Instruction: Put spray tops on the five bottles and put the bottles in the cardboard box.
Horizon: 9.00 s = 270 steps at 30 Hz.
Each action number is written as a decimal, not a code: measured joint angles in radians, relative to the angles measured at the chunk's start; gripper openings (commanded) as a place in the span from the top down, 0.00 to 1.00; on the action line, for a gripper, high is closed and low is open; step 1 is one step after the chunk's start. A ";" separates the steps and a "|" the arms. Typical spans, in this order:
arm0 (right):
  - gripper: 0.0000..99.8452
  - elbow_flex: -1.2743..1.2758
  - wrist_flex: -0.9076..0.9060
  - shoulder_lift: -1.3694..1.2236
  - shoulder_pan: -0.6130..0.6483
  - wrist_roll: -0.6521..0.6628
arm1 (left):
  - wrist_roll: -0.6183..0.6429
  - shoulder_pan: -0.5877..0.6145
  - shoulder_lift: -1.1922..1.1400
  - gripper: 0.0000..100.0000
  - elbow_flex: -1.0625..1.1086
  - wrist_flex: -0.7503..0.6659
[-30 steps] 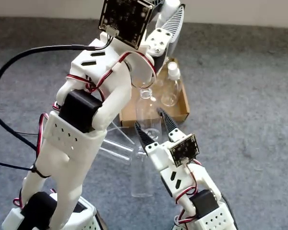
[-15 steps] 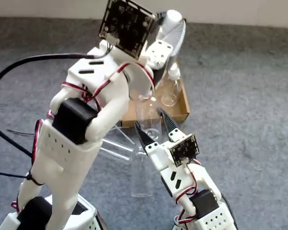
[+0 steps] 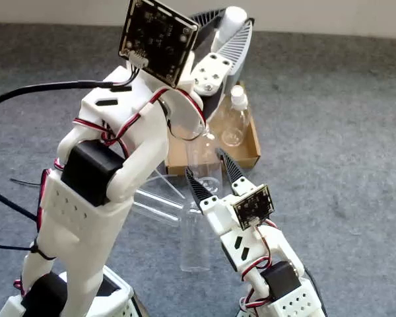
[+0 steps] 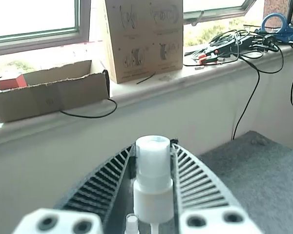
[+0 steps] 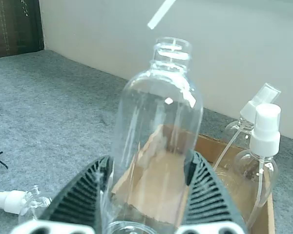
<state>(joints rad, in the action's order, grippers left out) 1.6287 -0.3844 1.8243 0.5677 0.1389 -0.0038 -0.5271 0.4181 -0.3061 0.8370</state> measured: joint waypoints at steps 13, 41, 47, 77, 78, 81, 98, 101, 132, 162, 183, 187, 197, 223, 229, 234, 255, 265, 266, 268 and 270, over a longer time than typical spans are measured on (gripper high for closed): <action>1.00 -0.035 -0.078 -0.006 -0.196 0.035 | 0.000 0.021 -0.060 1.00 -0.017 -0.014; 1.00 -0.948 -0.712 -1.669 -1.108 0.724 | -0.002 0.563 0.110 1.00 0.878 0.244; 0.98 -1.155 -0.756 -1.912 -1.135 0.663 | -0.002 0.563 0.110 1.00 0.959 0.172; 0.76 -1.491 -1.011 -1.978 -0.921 0.448 | -0.002 0.563 0.110 1.00 1.063 0.014; 0.76 -1.491 -1.013 -1.978 -0.922 0.448 | -0.002 0.563 0.110 1.00 1.063 0.014; 0.76 -1.491 -1.011 -2.001 -0.922 0.466 | -0.002 0.563 0.110 1.00 1.063 0.014; 0.76 -1.510 -1.011 -2.159 -0.980 0.594 | -0.002 0.563 0.110 1.00 1.063 0.014; 0.76 -1.510 -1.011 -2.140 -0.984 0.643 | -0.002 0.563 0.110 1.00 1.063 0.014; 0.85 -1.510 -1.011 -2.136 -0.985 0.672 | -0.002 0.563 0.110 1.00 1.079 0.012; 1.00 -1.915 -1.137 -1.830 -0.752 0.095 | -0.002 0.563 0.110 1.00 0.911 0.069; 1.00 -0.968 -0.632 -1.028 -0.055 -0.040 | -0.002 0.377 0.110 1.00 0.115 0.333; 1.00 -0.959 -0.624 -1.022 0.018 -0.040 | -0.002 0.341 0.110 1.00 0.104 0.258; 1.00 -0.813 -0.354 -0.985 0.058 -0.040 | -0.002 0.278 0.110 1.00 0.104 0.201; 1.00 -0.193 0.275 -0.459 0.023 -0.127 | 0.041 0.106 0.166 1.00 0.311 -0.147; 1.00 -0.164 0.275 -0.459 0.017 -0.196 | 0.041 0.048 0.227 1.00 0.321 -0.150; 1.00 -0.164 0.275 -0.459 0.017 -0.201 | 0.041 0.029 0.242 1.00 0.384 -0.150; 1.00 -0.164 0.275 -0.459 0.017 -0.201 | 0.043 -0.028 0.262 1.00 0.569 -0.233; 1.00 -0.164 0.275 -0.459 0.017 -0.203 | 0.043 0.049 0.529 1.00 0.884 -0.236; 1.00 -0.164 0.275 -0.459 0.017 -0.203 | 0.043 0.046 0.560 1.00 0.921 -0.236; 1.00 -0.164 0.275 -0.459 0.017 -0.204 | 0.044 0.048 0.611 1.00 0.991 -0.230; 1.00 -0.164 0.275 -0.459 0.017 -0.209 | 0.040 0.048 0.646 1.00 1.054 -0.222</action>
<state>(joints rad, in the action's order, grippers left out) 1.4645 -0.1097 1.3656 0.5846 -0.0698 0.0361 -0.4795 1.0641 0.7480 0.6145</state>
